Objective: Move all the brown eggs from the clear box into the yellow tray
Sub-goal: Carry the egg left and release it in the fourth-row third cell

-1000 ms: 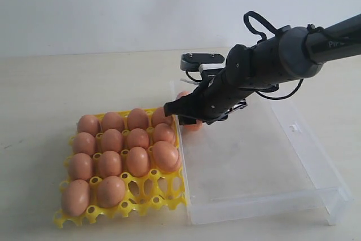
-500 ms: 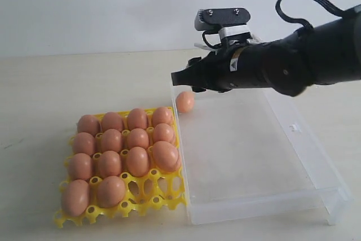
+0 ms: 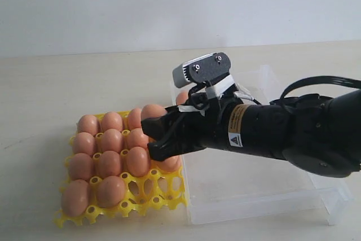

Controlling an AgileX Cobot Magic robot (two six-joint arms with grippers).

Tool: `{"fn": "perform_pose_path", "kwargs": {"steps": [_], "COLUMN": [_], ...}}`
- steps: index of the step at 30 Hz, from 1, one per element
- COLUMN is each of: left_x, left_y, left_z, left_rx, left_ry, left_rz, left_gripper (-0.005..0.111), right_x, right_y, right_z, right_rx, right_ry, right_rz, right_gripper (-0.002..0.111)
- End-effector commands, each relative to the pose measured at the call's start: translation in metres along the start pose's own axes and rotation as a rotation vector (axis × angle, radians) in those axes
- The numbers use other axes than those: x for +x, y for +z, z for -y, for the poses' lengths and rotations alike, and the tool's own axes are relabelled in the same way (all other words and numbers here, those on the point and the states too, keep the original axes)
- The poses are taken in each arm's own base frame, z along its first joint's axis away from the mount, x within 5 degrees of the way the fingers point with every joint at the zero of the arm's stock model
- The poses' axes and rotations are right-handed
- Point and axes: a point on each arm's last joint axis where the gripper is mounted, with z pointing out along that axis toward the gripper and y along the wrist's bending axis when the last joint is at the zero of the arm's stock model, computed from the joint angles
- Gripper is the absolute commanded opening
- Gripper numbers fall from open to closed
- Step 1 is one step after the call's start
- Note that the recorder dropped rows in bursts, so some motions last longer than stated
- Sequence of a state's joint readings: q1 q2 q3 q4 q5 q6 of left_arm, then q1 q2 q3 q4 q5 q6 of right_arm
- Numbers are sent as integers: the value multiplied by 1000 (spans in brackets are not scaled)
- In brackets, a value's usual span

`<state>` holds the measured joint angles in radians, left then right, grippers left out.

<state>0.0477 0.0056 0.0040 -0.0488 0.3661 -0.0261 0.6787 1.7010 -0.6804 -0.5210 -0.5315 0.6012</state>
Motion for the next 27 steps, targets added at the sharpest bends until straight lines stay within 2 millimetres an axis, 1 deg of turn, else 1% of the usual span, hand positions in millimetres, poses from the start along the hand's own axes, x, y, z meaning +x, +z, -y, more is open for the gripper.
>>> {"fn": "perform_pose_path", "kwargs": {"steps": [1, 6, 8, 11, 16, 22, 27], "left_x": [-2, -2, -2, -2, -2, -2, -2], "left_y": [-1, -1, -1, -1, -1, -1, -1], "left_z": [1, 1, 1, 1, 1, 1, 1], "left_rx": [8, 8, 8, 8, 8, 8, 8], "left_ry": [-8, -8, -8, -8, -8, -8, -8], "left_rz": [19, 19, 19, 19, 19, 19, 19], "left_gripper": [0, 0, 0, 0, 0, 0, 0], "right_x": [4, 14, 19, 28, 37, 49, 51], "right_y": [-6, -9, -9, -4, 4, 13, 18], "right_z": [-11, -16, -17, -18, -19, -16, -11], "right_rx": [-108, -155, -183, -216, -271, -286, -248], "right_ry": [-5, -7, 20, 39, 83, 138, 135], "right_rz": [42, 18, 3, -28, -21, -24, 13], "right_gripper": [0, 0, 0, 0, 0, 0, 0]}}
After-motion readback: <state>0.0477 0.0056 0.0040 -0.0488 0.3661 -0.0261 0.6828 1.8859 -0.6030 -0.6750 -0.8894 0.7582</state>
